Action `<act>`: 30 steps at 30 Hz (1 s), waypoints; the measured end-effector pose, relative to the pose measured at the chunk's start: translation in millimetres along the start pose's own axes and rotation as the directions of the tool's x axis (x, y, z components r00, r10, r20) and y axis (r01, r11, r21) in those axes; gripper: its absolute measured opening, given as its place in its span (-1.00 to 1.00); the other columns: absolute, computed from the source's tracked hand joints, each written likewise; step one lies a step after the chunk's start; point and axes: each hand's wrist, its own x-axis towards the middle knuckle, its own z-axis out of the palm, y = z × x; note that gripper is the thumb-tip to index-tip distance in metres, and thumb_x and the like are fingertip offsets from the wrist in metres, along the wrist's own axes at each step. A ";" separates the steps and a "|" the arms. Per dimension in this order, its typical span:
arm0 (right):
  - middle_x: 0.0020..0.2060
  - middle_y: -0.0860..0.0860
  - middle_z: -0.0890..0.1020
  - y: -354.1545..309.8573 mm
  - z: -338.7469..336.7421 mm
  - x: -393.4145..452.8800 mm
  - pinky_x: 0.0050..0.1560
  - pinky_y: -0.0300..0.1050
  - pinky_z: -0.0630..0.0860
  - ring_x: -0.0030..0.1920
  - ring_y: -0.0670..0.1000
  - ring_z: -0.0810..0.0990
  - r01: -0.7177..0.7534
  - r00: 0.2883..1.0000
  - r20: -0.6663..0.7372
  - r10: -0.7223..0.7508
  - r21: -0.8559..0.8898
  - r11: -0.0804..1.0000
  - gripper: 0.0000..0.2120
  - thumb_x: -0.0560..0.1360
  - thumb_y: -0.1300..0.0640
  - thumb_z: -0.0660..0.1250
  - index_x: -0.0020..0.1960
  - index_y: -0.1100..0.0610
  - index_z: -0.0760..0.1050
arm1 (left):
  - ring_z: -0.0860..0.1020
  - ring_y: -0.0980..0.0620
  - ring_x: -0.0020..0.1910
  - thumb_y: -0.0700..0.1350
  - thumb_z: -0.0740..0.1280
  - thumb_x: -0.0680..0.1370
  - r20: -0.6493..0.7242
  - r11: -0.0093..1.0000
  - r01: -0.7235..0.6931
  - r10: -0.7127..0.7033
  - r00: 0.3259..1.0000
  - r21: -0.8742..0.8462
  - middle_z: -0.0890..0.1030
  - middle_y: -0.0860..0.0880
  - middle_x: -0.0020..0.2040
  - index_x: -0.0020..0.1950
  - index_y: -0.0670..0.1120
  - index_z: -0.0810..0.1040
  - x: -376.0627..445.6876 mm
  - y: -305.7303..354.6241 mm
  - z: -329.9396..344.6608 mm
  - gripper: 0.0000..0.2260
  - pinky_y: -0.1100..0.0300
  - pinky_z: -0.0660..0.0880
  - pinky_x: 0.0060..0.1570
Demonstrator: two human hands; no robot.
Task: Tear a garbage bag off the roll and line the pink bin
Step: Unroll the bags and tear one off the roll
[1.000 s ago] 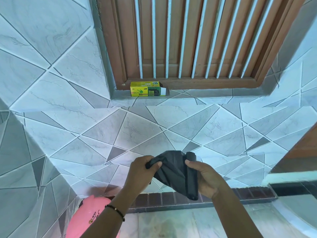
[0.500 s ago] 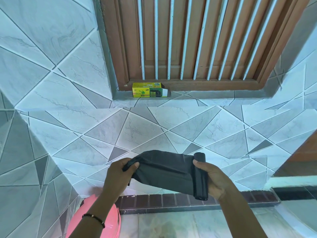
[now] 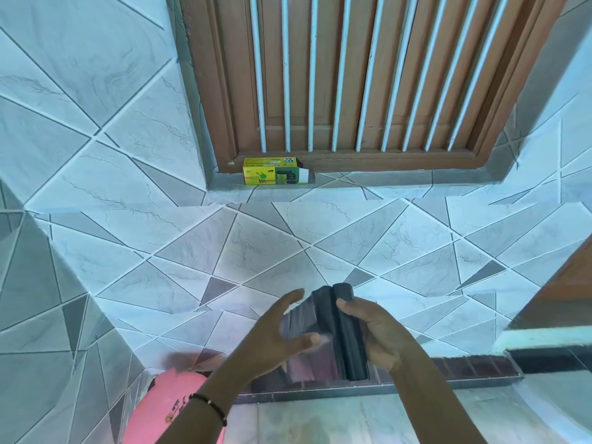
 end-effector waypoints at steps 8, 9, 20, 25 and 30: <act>-0.07 0.28 0.61 3.0 2.6 0.9 -0.18 0.01 0.60 -0.15 0.19 0.62 0.010 0.999 0.035 -0.011 0.028 1.000 -0.57 0.43 0.19 0.39 0.20 0.43 0.46 | 0.55 0.15 0.15 0.34 0.41 0.26 -0.005 1.000 -0.004 0.004 1.000 -0.017 0.62 0.14 0.12 0.17 0.12 0.53 16.7 7.2 14.6 -0.45 -0.02 0.45 0.26; -0.05 0.30 0.61 2.9 0.9 0.9 -0.15 0.02 0.60 -0.13 0.20 0.62 0.006 0.999 0.034 -0.008 0.044 0.999 -0.56 0.44 0.20 0.38 0.21 0.46 0.44 | 0.57 0.13 0.09 0.30 0.40 0.28 -0.041 1.000 -0.001 0.001 0.999 0.013 0.64 0.13 0.04 0.08 0.10 0.57 18.1 7.3 13.5 -0.54 -0.01 0.48 0.22; 0.16 0.36 0.57 -1.9 -14.2 -0.3 0.03 0.07 0.55 0.05 0.25 0.58 -0.011 1.000 -0.014 0.012 0.072 0.997 -0.50 0.35 0.23 0.46 0.22 0.41 0.46 | 0.52 0.24 -0.35 -0.02 0.37 0.50 -0.141 0.971 -0.022 0.057 0.988 0.236 0.59 0.16 -0.17 0.00 0.02 0.63 20.8 22.9 -13.0 -0.88 0.28 0.41 -0.22; 0.17 0.33 0.56 -8.0 -21.1 -3.2 -0.02 0.01 0.58 0.03 0.21 0.58 -0.010 0.998 -0.057 0.014 0.063 0.998 -0.49 0.33 0.24 0.46 0.23 0.39 0.47 | 0.55 0.19 -0.28 -0.03 0.38 0.49 -0.169 0.962 -0.004 0.052 0.984 0.274 0.64 0.14 -0.13 -0.01 0.04 0.63 19.6 16.0 -30.9 -0.89 0.23 0.44 -0.11; 0.19 0.35 0.55 -11.1 -27.0 -6.0 0.08 0.10 0.54 0.10 0.26 0.57 -0.008 0.998 -0.067 0.012 0.063 0.998 -0.53 0.36 0.24 0.43 0.23 0.37 0.48 | 0.58 0.15 -0.04 -0.03 0.39 0.48 -0.198 0.950 0.001 0.064 0.978 0.311 0.65 0.17 -0.10 -0.03 0.10 0.62 19.4 5.0 -46.4 -0.91 0.21 0.44 0.03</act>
